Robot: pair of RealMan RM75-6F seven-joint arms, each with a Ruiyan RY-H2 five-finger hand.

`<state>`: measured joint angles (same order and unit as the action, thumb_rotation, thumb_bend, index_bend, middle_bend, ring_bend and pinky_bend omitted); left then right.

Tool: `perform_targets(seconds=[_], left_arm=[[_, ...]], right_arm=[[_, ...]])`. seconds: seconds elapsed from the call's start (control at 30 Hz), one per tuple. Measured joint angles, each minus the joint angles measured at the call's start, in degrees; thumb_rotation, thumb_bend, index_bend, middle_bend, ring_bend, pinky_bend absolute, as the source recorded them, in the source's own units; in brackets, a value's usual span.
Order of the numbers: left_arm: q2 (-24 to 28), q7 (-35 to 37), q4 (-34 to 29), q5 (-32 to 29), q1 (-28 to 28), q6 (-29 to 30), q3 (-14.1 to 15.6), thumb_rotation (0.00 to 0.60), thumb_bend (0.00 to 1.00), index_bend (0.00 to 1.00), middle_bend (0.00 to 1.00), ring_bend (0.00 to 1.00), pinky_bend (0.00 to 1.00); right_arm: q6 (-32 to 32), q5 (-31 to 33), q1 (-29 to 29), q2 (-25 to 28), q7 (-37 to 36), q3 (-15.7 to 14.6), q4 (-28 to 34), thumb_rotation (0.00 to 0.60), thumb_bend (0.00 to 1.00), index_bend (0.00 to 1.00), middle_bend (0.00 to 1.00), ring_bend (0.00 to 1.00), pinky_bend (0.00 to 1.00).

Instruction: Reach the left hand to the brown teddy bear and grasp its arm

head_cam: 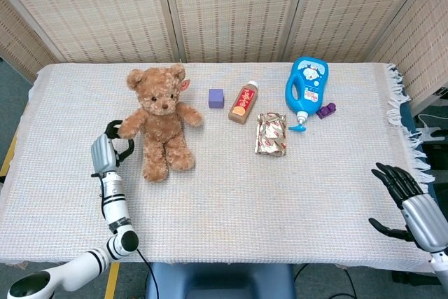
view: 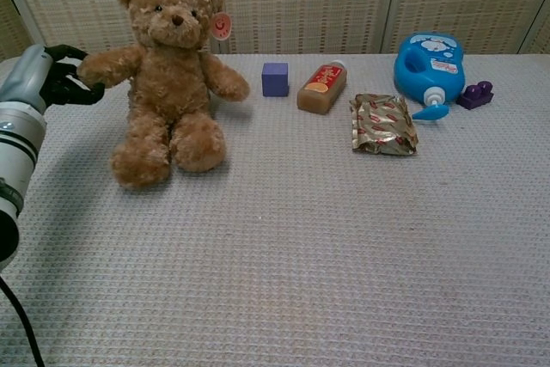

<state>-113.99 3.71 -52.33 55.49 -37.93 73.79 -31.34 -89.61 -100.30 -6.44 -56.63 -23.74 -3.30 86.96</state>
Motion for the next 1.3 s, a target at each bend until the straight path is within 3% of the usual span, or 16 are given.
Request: perform_targets(seconds=[0.4, 0.6, 0.83, 1.1, 1.3], left_arm=[[-3.36, 4.12, 8.24, 3.72, -1.33, 2.81, 0.9, 0.6, 0.42, 0.4, 0.58, 0.5, 0.42], [-3.17, 1.41, 7.65, 2.02, -0.97, -0.32, 0.93, 0.6, 0.42, 0.4, 0.58, 0.5, 0.42], [-3.52, 4.22, 7.85, 4.72, -0.97, 3.54, 1.21, 0.6, 0.42, 0.4, 0.58, 0.5, 0.42], [-2.76, 1.06, 5.66, 3.13, -0.17, 0.82, 1.45, 0.6, 0.42, 0.4, 0.58, 0.5, 0.42], [-2.85, 3.02, 6.04, 5.12, -0.19, 3.55, 1.6, 0.6, 0.42, 0.4, 0.58, 0.5, 0.42]], right_arm=[[0.54, 0.28, -0.22, 0.09, -0.03, -0.05, 0.25, 0.6, 0.09, 0.0, 0.0, 0.0, 0.05], [0.6, 0.42, -0.24, 0.05, 0.11, -0.01, 0.36, 0.6, 0.09, 0.0, 0.0, 0.0, 0.05], [0.65, 0.34, -0.27, 0.07, 0.14, -0.07, 0.42, 0.6, 0.09, 0.0, 0.0, 0.0, 0.05], [0.82, 0.24, -0.36, 0.19, -0.02, -0.2, 0.44, 0.6, 0.09, 0.0, 0.0, 0.0, 0.05], [1.04, 0.51, -0.43, 0.07, 0.2, -0.08, 0.51, 0.6, 0.09, 0.0, 0.0, 0.0, 0.05]])
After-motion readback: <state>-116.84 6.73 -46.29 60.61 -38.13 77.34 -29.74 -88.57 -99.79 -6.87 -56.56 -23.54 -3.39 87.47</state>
